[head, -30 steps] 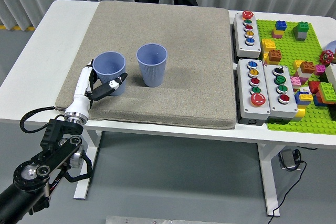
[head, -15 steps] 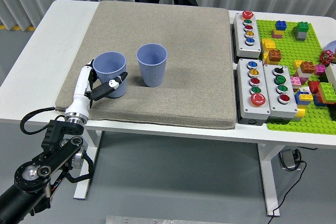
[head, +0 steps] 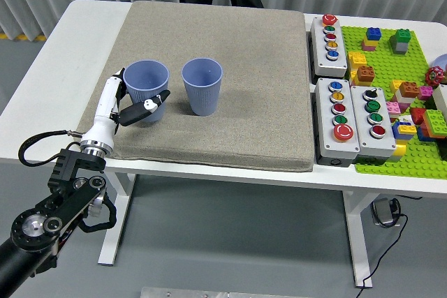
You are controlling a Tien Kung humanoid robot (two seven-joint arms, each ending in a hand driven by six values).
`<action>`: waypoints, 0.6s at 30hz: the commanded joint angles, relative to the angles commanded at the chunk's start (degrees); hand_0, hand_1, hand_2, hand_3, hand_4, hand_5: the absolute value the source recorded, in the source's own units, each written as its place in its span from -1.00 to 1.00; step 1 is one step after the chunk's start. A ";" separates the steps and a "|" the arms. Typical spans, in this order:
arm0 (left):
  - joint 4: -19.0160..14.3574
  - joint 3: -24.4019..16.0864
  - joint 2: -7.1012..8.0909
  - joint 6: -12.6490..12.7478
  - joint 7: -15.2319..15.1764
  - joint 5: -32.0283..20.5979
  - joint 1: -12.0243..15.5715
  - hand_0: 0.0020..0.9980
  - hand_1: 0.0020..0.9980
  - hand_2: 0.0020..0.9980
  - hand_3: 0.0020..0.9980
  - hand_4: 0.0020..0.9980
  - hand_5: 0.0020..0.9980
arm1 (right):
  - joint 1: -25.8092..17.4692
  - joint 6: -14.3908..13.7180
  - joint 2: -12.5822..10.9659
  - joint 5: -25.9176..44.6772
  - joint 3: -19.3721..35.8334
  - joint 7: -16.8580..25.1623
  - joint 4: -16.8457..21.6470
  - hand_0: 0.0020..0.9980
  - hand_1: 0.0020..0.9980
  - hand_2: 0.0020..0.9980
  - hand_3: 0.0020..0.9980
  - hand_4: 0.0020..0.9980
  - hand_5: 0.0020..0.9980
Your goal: Pick cup pour cup place
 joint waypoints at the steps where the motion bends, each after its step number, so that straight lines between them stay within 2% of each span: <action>1: -0.25 -0.14 0.39 -0.13 0.28 0.42 -0.35 0.17 0.12 0.20 0.20 0.70 -0.67 | 0.02 -0.01 -0.03 0.03 0.01 0.03 -0.01 0.40 0.28 0.19 0.19 -1.00 -0.44; 6: -0.73 -0.06 2.01 -0.53 1.94 2.86 -2.03 0.17 0.12 0.20 0.20 0.70 -0.67 | 0.11 -0.06 -0.13 0.21 -0.02 0.08 -0.04 0.40 0.28 0.19 0.19 -1.00 -0.44; 8: -0.93 0.64 3.37 -1.33 3.84 5.55 -3.53 0.17 0.12 0.18 0.20 0.68 -0.70 | 0.21 -0.07 -0.20 0.23 0.01 0.10 -0.04 0.40 0.28 0.19 0.19 -1.00 -0.44; 14: -1.82 2.66 6.14 -4.18 7.91 12.81 -7.66 0.14 0.12 0.17 0.19 0.67 -0.72 | 0.39 -0.10 -0.34 0.31 0.05 0.16 -0.07 0.40 0.28 0.19 0.19 -1.00 -0.44; 18: -1.81 4.13 6.98 -5.19 9.41 16.05 -9.97 0.14 0.12 0.17 0.19 0.67 -0.72 | 0.64 -0.18 -0.43 0.56 -0.06 0.20 -0.09 0.40 0.28 0.19 0.19 -1.00 -0.44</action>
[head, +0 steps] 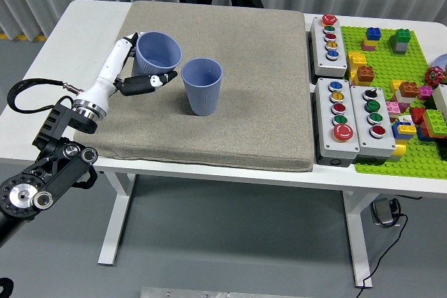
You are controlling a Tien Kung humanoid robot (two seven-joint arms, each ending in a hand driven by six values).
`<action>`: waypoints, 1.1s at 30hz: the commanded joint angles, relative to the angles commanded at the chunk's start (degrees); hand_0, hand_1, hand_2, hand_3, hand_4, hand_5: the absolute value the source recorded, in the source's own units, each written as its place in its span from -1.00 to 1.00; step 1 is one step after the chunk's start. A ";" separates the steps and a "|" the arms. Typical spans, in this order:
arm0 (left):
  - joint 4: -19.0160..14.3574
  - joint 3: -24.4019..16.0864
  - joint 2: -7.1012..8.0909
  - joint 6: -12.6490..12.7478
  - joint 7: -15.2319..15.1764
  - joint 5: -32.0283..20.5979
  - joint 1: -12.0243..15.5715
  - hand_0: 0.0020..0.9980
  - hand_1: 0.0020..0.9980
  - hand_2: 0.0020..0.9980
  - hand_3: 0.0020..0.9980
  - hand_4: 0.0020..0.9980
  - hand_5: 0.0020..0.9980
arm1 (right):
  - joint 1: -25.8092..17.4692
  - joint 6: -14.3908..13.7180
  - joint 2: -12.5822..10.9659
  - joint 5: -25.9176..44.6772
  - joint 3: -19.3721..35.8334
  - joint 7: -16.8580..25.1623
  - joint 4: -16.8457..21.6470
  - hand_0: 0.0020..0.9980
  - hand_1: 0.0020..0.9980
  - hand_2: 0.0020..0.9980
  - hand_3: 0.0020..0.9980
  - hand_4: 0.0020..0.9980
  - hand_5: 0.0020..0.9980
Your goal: Pick cup pour cup place
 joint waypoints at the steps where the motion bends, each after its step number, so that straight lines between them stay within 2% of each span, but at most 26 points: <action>1: 0.03 0.17 0.07 -0.07 0.14 0.33 -0.28 0.12 0.11 0.16 0.19 0.66 -0.72 | 0.04 -0.01 -0.01 0.05 -0.03 0.00 0.00 0.40 0.28 0.19 0.19 -1.00 -0.45; 9: 0.53 2.15 0.93 -1.21 1.85 5.11 -3.22 0.12 0.11 0.14 0.18 0.66 -0.73 | 0.33 -0.12 -0.08 0.38 -0.23 -0.01 -0.01 0.40 0.28 0.19 0.19 -1.00 -0.45; 13: 0.48 2.88 1.88 -1.91 2.99 8.42 -5.05 0.12 0.11 0.14 0.17 0.66 -0.73 | 0.38 -0.11 -0.14 0.40 -0.22 0.00 -0.01 0.40 0.28 0.19 0.19 -1.00 -0.46; 19: -0.55 4.18 3.47 -3.69 5.05 17.35 -7.45 0.11 0.11 0.11 0.16 0.66 -0.73 | 0.45 -0.18 -0.21 0.48 -0.28 0.02 -0.02 0.40 0.28 0.19 0.19 -1.00 -0.46; 26: -2.03 5.19 3.99 -5.04 4.97 23.55 -8.99 0.10 0.10 0.10 0.15 0.65 -0.73 | 0.51 -0.16 -0.22 0.35 -0.20 -0.08 0.03 0.40 0.28 0.20 0.19 -1.00 -0.46; 33: -2.04 7.13 4.63 -5.99 5.85 28.42 -11.09 0.09 0.10 0.10 0.15 0.65 -0.74 | 0.71 -0.20 -0.30 0.61 -0.34 -0.05 0.03 0.40 0.28 0.20 0.19 -1.00 -0.47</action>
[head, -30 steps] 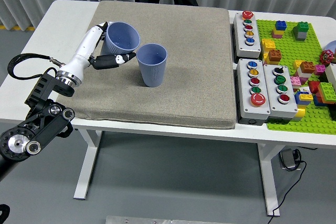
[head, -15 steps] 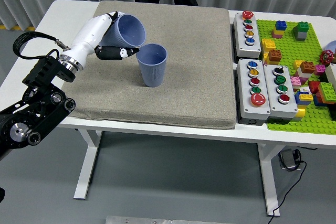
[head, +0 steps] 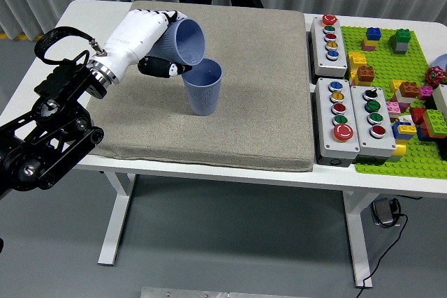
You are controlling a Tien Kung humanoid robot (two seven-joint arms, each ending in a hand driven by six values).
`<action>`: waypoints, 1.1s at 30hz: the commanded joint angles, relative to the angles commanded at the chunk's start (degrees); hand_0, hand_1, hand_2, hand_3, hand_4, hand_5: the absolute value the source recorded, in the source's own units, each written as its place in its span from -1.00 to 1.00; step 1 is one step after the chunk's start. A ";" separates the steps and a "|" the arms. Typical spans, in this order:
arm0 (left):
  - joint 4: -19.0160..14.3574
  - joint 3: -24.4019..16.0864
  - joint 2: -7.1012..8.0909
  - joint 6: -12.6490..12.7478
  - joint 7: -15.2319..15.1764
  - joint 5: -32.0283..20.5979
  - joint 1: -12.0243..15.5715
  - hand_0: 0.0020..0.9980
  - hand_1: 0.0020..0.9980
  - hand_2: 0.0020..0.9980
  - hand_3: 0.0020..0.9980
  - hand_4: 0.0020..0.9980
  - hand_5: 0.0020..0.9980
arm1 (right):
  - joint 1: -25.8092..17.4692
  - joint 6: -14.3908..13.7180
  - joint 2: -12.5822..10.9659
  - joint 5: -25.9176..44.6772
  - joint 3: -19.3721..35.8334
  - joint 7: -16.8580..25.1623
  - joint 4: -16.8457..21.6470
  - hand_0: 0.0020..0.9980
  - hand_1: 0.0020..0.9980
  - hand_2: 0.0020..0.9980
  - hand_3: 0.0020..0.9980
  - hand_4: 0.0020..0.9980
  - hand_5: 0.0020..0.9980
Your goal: Pick cup pour cup place
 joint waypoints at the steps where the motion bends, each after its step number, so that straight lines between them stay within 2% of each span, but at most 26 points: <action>1: 0.01 0.13 0.05 -0.03 0.04 0.20 -0.11 0.09 0.10 0.10 0.15 0.65 -0.74 | 0.01 0.00 -0.01 0.01 -0.01 0.01 0.00 0.40 0.28 0.20 0.19 -1.00 -0.47; 6: 1.45 2.06 0.90 0.02 -0.29 1.89 -1.70 0.08 0.10 0.09 0.15 0.65 -0.73 | -0.06 -0.03 -0.01 0.23 -0.19 0.04 -0.01 0.40 0.28 0.19 0.19 -1.00 -0.48; 20: 2.62 8.08 3.04 0.46 0.13 6.17 -4.79 0.08 0.09 0.08 0.14 0.65 -0.72 | -0.52 0.03 0.10 0.03 -0.23 -0.17 0.07 0.40 0.28 0.20 0.19 -1.00 -0.47; 33: 2.51 9.81 2.97 0.51 1.53 8.75 -6.53 0.08 0.08 0.08 0.13 0.65 -0.71 | -0.29 -0.03 0.01 0.48 -0.48 -0.13 0.04 0.40 0.28 0.20 0.19 -1.00 -0.47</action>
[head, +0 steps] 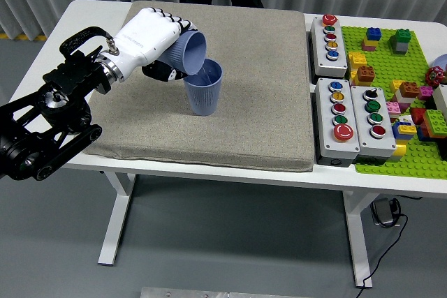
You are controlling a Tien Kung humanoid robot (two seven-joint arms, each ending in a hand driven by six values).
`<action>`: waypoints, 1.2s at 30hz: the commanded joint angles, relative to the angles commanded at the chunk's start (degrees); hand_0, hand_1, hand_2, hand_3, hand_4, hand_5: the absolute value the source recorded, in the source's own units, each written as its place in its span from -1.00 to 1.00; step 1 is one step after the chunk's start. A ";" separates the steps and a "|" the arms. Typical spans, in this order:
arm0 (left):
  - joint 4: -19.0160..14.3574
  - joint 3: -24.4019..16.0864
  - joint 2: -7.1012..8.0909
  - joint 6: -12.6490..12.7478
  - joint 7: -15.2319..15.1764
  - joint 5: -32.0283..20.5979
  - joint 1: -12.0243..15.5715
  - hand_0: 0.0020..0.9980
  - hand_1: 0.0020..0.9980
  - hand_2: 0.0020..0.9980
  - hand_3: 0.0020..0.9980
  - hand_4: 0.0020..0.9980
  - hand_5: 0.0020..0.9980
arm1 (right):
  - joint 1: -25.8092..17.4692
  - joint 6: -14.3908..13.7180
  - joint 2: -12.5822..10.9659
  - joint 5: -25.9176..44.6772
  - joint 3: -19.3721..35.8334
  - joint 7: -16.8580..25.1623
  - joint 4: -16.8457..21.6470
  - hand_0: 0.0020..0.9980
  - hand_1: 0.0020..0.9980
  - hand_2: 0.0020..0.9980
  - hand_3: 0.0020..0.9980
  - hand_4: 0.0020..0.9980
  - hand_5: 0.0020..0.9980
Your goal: Pick cup pour cup place
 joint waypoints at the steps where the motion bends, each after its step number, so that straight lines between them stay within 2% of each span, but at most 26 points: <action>1: 0.01 0.21 0.01 0.09 0.10 0.19 -0.18 0.07 0.08 0.07 0.13 0.65 -0.70 | 0.03 0.02 0.00 -0.06 0.01 -0.01 0.00 0.40 0.28 0.20 0.19 -1.00 -0.47; 19: 0.65 4.10 0.87 0.12 1.10 1.18 -4.24 0.07 0.07 0.07 0.12 0.64 -0.69 | 0.66 -0.12 -0.18 0.54 -0.30 0.01 -0.01 0.40 0.28 0.20 0.19 -1.00 -0.48; 36: 0.43 6.15 1.61 0.69 2.35 2.56 -5.32 0.06 0.07 0.06 0.12 0.64 -0.68 | 0.74 -0.19 -0.20 0.67 -0.32 0.00 -0.01 0.40 0.28 0.20 0.19 -1.00 -0.48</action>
